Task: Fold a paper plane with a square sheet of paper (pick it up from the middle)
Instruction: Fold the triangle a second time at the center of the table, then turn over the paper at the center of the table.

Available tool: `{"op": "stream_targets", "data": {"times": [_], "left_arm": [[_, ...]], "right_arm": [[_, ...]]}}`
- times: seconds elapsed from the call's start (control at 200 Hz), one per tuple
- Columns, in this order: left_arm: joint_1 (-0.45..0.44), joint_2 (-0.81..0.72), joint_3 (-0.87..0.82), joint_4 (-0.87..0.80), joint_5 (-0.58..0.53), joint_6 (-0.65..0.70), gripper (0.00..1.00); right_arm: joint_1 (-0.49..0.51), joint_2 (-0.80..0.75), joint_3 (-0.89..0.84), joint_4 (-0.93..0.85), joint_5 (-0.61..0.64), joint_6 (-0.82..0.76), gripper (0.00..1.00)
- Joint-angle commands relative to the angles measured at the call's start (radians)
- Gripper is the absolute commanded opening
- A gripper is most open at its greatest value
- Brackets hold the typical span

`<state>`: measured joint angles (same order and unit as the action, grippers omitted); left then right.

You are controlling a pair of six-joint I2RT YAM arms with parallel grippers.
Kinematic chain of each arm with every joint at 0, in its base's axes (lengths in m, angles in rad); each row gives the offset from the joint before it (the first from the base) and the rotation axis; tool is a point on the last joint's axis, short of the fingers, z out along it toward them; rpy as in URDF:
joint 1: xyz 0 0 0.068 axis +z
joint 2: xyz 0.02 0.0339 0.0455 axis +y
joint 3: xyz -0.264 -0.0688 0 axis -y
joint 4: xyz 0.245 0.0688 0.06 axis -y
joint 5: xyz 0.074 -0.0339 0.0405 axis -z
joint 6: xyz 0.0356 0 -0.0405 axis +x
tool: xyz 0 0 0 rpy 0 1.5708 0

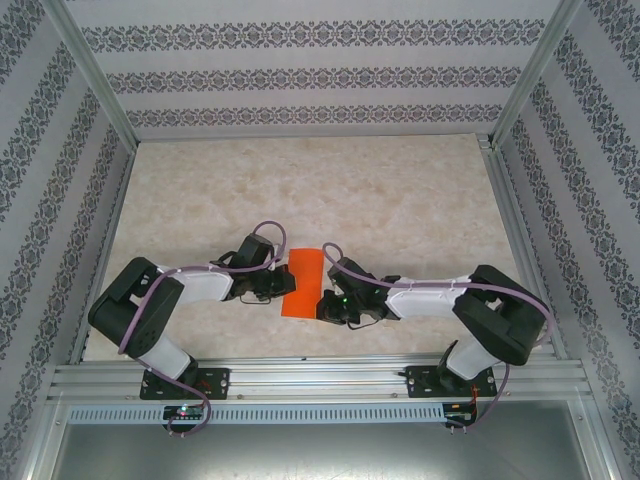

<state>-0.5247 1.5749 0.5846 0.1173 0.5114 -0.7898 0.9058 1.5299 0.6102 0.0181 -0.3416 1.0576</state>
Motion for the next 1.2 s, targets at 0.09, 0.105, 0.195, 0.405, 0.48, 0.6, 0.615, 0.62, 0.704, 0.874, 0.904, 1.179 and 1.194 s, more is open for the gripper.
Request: {"op": "stream_targets", "data": {"times": [0.09, 0.105, 0.195, 0.405, 0.48, 0.6, 0.615, 0.62, 0.704, 0.874, 0.904, 1.179, 1.194], "left_arm": [[-0.008, -0.025, -0.029, -0.094, -0.027, -0.005, 0.04], [-0.008, -0.026, -0.031, -0.094, -0.026, -0.005, 0.04], [-0.008, -0.025, -0.036, -0.100, -0.022, -0.006, 0.04], [-0.008, -0.016, -0.037, -0.104, -0.018, -0.006, 0.04], [-0.008, -0.009, -0.031, -0.110, -0.019, -0.001, 0.04], [-0.009, -0.010, -0.022, -0.117, -0.015, 0.001, 0.04], [-0.008, -0.010, -0.023, -0.117, -0.017, -0.001, 0.04], [-0.008, -0.011, -0.023, -0.117, -0.018, 0.000, 0.04], [-0.008, -0.009, -0.019, -0.118, -0.013, 0.004, 0.04], [-0.008, -0.009, -0.030, -0.111, -0.012, 0.008, 0.04], [-0.008, -0.008, -0.033, -0.104, -0.011, 0.004, 0.04], [-0.008, -0.023, -0.042, -0.102, -0.022, -0.003, 0.04], [-0.008, -0.023, -0.042, -0.103, -0.024, -0.003, 0.04]], "right_arm": [[0.011, -0.089, 0.083, -0.175, 0.115, 0.041, 0.08], [0.011, -0.094, 0.087, -0.181, 0.118, 0.043, 0.08], [0.013, -0.128, 0.083, -0.197, 0.137, 0.068, 0.09], [0.003, -0.205, 0.051, -0.234, 0.145, 0.090, 0.10], [-0.008, -0.220, 0.048, -0.241, 0.128, 0.085, 0.10], [-0.024, -0.250, 0.050, -0.282, 0.136, 0.061, 0.13], [-0.031, -0.253, 0.047, -0.280, 0.132, 0.061, 0.13], [-0.034, -0.254, 0.046, -0.278, 0.130, 0.061, 0.13], [-0.061, -0.258, 0.042, -0.269, 0.110, 0.055, 0.14], [-0.046, -0.239, 0.035, -0.244, 0.126, 0.047, 0.18], [-0.037, -0.236, 0.026, -0.234, 0.139, 0.048, 0.19], [-0.038, -0.220, -0.032, -0.079, 0.153, 0.039, 0.32], [-0.038, -0.217, -0.027, -0.082, 0.153, 0.038, 0.33]]}}
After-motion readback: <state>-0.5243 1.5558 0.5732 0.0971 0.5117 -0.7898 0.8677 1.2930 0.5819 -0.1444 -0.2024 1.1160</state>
